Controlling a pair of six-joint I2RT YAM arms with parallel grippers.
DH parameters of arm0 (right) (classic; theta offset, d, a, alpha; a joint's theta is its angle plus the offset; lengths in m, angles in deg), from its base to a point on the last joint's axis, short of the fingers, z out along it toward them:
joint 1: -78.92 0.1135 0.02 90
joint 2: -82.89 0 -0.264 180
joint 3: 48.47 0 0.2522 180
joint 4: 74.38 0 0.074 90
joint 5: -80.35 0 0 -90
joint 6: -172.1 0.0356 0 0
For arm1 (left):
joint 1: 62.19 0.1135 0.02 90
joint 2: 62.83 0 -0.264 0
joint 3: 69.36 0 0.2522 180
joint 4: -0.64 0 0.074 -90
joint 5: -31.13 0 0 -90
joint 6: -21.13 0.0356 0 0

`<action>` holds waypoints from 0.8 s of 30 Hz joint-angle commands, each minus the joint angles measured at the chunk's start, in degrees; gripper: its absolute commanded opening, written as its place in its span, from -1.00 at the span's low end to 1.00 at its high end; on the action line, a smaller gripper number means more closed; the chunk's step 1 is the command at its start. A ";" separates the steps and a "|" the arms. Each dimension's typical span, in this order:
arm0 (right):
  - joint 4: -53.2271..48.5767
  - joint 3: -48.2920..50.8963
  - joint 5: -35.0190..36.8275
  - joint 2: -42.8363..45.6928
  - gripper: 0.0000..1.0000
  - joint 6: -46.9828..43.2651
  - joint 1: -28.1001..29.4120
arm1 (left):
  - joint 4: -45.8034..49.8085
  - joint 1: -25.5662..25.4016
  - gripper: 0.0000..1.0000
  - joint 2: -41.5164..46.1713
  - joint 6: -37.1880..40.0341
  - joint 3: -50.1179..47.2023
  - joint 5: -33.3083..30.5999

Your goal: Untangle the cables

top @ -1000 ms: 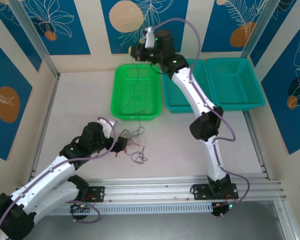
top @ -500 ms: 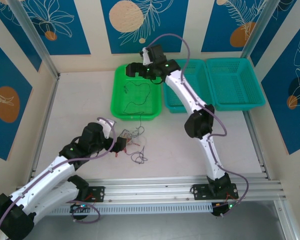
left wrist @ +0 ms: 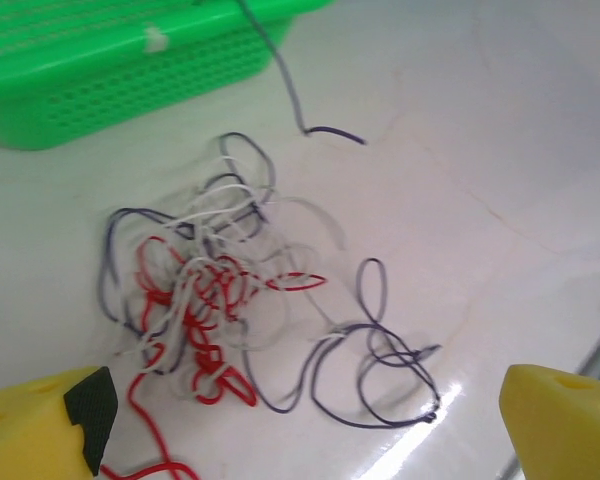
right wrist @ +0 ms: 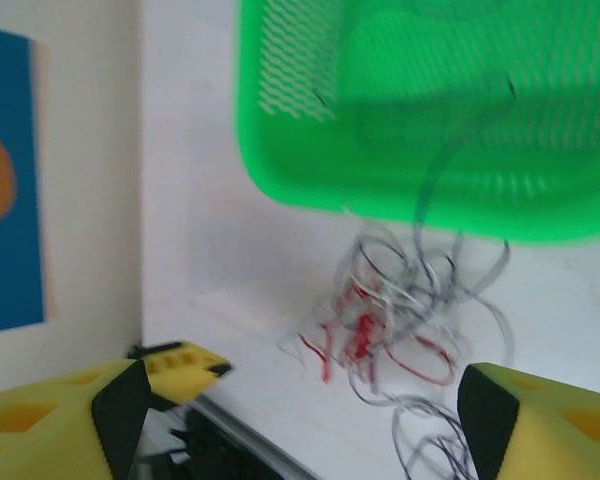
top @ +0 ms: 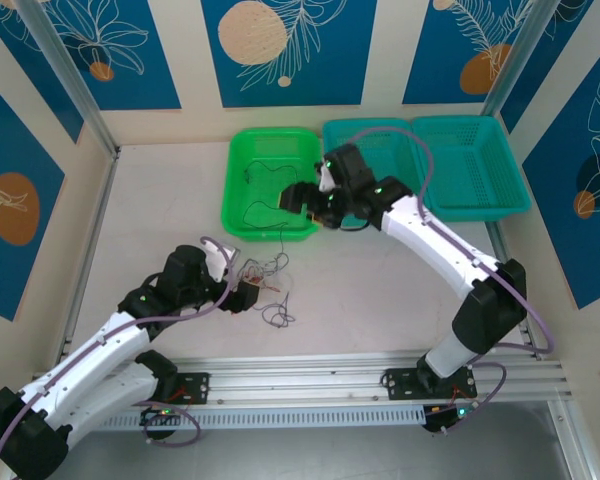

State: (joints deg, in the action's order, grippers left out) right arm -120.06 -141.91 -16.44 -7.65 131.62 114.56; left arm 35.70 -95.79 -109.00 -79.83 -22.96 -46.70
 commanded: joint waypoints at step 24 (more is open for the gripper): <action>20.43 8.24 0.65 -1.18 -1.00 9.02 3.79 | 3.78 0.03 1.00 1.06 2.70 3.54 5.97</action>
State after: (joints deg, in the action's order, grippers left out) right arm -96.02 -129.70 -19.61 -14.29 143.38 118.82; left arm 38.98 -95.79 -108.98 -77.31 -20.20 -40.28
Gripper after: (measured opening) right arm 0.052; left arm 0.999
